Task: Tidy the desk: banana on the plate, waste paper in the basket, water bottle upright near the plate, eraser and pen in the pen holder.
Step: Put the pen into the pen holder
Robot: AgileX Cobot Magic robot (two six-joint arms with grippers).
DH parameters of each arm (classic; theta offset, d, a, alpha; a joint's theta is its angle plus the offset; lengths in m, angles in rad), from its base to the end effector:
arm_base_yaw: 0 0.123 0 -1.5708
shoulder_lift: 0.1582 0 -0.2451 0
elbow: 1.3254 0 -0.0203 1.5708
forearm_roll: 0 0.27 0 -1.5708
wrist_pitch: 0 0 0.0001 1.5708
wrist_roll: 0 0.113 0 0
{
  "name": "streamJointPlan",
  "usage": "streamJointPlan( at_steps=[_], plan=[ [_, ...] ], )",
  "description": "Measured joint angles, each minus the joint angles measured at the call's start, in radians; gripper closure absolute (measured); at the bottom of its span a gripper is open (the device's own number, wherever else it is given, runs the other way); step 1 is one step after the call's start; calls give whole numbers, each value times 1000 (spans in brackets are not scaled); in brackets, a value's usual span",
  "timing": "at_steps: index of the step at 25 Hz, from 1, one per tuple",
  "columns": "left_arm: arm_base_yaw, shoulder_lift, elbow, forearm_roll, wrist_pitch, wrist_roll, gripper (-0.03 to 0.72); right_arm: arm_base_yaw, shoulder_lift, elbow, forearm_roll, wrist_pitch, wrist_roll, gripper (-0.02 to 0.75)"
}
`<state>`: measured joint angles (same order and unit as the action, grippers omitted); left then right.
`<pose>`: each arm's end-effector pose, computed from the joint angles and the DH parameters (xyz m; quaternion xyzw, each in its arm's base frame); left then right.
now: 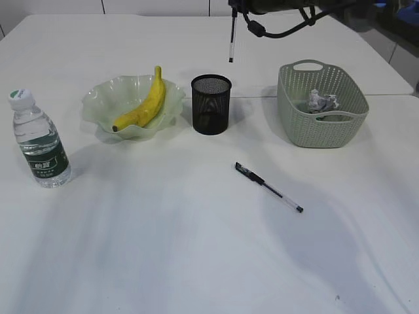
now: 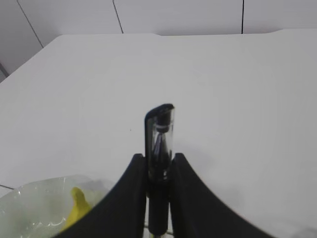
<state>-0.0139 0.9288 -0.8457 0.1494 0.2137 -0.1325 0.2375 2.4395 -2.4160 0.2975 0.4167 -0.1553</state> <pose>0.2664 -0.0001 0.3380 0.0007 0.7764 0.0121 0.6301 0.5642 0.1504 0.2501 -0.0829 0.8106 0.1498 0.5600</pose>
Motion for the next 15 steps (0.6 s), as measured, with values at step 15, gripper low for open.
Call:
streamJointPlan(
  at_steps=[15],
  plan=[
    [0, 2, 0, 32, -25, 0, 214, 53, 63, 10, 29, -144, -70, 647]
  ],
)
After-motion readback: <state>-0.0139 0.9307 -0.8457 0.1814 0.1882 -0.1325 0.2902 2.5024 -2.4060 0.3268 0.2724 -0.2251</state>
